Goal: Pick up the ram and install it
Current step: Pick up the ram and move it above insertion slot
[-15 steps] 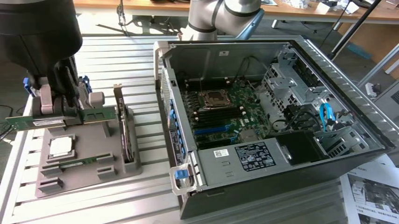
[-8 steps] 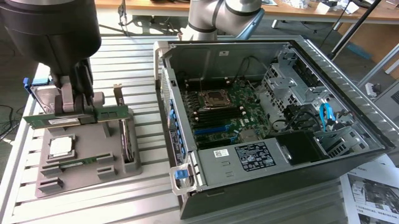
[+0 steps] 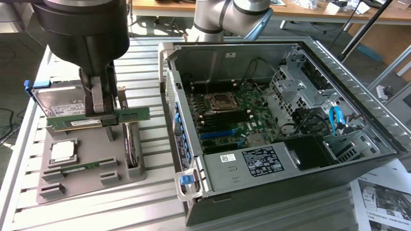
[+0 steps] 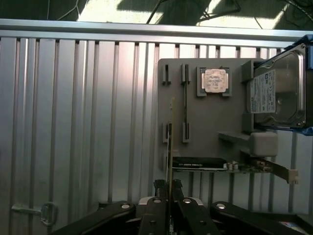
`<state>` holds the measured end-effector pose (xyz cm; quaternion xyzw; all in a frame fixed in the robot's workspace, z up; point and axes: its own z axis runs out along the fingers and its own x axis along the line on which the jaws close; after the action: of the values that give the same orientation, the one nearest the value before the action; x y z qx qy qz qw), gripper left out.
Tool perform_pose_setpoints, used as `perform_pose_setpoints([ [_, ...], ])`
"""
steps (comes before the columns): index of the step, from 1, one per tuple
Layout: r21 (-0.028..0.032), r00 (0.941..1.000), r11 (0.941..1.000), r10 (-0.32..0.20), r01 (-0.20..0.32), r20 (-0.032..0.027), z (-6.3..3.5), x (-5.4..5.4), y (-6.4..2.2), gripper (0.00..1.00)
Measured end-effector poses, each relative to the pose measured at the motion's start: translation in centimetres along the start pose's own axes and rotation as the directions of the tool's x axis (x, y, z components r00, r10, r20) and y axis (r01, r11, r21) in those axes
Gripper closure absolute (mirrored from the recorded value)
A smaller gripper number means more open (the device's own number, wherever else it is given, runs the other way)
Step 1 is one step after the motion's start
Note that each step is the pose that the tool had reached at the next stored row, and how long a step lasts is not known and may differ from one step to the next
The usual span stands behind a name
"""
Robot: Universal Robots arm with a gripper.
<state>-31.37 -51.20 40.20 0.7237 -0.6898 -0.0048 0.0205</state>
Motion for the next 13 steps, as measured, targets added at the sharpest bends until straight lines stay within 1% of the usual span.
perform_pose_setpoints([
  [2,0.0,1.0,1.0,0.0,0.0,0.0,-0.02,0.0,-0.54,0.85],
  [4,0.0,1.0,1.0,0.0,0.0,0.0,-0.05,0.1,-1.36,0.85],
  [8,0.0,1.0,1.0,0.0,0.0,0.0,-0.09,0.1,-2.48,0.85],
  [10,0.0001,1.0,1.0,0.0,0.0,0.0001,-0.11,0.2,-3.35,0.85],
  [13,0.0,1.0,1.0,0.0,0.0,0.0,-0.15,0.2,-4.11,0.85],
])
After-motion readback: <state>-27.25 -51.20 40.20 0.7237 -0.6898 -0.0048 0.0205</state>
